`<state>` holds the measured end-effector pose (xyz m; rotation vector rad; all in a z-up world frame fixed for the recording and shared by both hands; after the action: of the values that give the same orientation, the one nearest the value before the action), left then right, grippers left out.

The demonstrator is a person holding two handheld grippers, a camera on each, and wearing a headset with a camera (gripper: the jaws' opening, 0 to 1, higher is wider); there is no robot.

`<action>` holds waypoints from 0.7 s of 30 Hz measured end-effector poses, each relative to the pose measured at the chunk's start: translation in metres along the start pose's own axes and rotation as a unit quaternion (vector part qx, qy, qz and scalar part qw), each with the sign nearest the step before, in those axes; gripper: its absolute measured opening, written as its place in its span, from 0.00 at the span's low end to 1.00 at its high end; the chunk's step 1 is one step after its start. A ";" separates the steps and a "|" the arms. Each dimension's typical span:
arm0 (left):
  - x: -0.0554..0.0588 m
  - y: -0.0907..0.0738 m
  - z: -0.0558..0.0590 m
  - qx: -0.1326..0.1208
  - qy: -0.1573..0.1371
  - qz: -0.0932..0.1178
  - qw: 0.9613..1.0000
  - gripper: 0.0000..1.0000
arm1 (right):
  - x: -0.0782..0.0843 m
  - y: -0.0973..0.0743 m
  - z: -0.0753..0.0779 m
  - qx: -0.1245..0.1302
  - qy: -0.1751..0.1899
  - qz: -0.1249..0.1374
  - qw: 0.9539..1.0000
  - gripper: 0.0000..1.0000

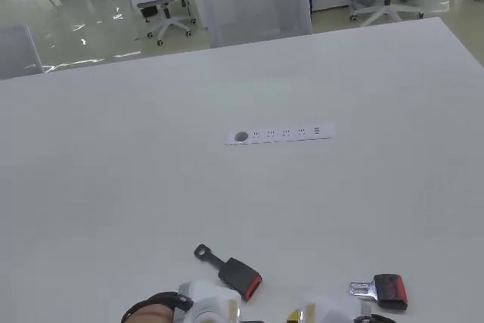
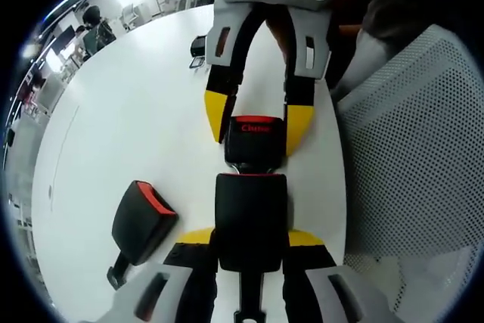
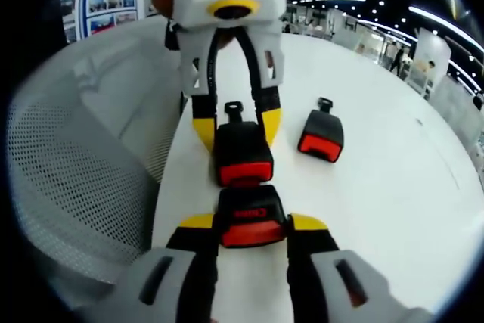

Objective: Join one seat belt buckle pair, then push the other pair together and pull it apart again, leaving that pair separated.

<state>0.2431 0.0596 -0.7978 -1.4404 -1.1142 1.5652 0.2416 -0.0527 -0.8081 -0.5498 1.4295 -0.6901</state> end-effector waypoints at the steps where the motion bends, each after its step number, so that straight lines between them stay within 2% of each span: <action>1: 0.000 0.000 0.000 0.000 0.000 0.000 1.000 0.33 | 0.000 0.000 0.000 0.001 0.000 0.000 1.000 0.34; 7: -0.001 0.000 0.001 -0.001 0.001 0.002 1.000 0.34 | -0.001 0.000 0.000 -0.003 0.008 -0.004 1.000 0.35; 10: 0.000 0.001 0.000 0.000 -0.015 0.002 1.000 0.34 | -0.002 0.001 0.002 -0.009 0.009 -0.016 1.000 0.35; 21: -0.001 0.001 0.000 -0.003 -0.014 -0.003 1.000 0.35 | -0.001 0.002 0.002 -0.006 0.013 -0.028 1.000 0.36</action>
<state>0.2436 0.0583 -0.7980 -1.4229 -1.1387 1.5838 0.2438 -0.0510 -0.8082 -0.5935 1.4478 -0.7367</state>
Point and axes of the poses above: the centre of the closed fingertips' face, and the gripper's own axes: y roughly forward along the fingers, z roughly to its right, x roughly out of its underside, the point moved 5 cm from there along -y, roughly backward along the fingers, and after that the axes turned 4 degrees about -y, right-handed, at the moved point
